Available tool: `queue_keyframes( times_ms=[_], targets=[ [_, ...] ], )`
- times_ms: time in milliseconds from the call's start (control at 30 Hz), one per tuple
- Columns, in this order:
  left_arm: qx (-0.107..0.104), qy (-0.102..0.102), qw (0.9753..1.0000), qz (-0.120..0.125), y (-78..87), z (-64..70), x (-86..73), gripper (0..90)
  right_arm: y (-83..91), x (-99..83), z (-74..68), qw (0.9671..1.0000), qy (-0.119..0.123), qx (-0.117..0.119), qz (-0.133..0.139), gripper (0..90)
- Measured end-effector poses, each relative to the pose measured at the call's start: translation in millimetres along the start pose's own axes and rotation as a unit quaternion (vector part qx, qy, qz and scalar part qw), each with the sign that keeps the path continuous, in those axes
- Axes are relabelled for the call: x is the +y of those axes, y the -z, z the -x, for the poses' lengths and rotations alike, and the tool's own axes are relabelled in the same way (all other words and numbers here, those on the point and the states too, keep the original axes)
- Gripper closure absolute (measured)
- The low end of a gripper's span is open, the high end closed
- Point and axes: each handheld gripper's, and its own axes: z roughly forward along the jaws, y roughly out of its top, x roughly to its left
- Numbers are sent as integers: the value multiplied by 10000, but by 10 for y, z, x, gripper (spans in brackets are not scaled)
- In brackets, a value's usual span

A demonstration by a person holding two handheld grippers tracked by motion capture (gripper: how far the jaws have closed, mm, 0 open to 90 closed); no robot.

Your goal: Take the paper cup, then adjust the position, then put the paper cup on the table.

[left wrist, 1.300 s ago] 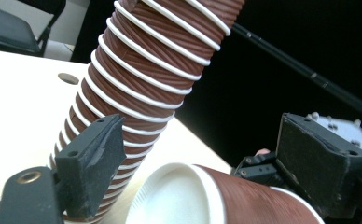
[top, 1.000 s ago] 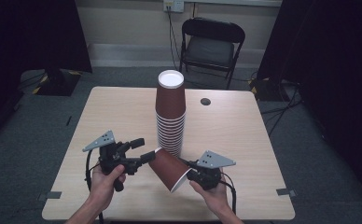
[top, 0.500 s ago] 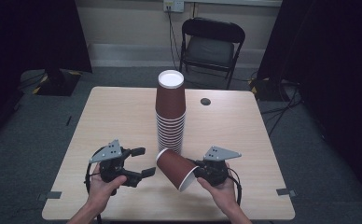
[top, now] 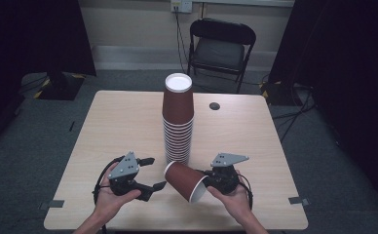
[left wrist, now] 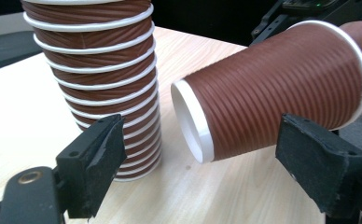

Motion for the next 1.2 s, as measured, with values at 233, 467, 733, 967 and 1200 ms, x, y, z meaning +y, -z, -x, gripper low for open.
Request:
queue_keyframes(
  times_ms=[233, 467, 733, 967, 1200],
  targets=[
    [-20, -522, 9981, -324, -80, 106, 3, 160, -43, 67, 27, 9985, -8, 139, -536, 863],
    [-68, -923, 9941, -571, -126, 170, -1, 162, -119, 93, -23, 9960, 10, 344, -824, 863],
    [-156, -1050, 9922, -657, -182, 204, -15, 155, -154, 112, -35, 9928, 7, 491, -1089, 863],
    [-400, -1448, 9857, -761, -252, 280, -33, 155, -175, 136, -13, 9901, -30, 597, -1272, 863],
    [-387, -1739, 9799, -898, -284, 349, -40, 137, -208, 176, -17, 9875, -69, 698, -1408, 864]
  ],
)
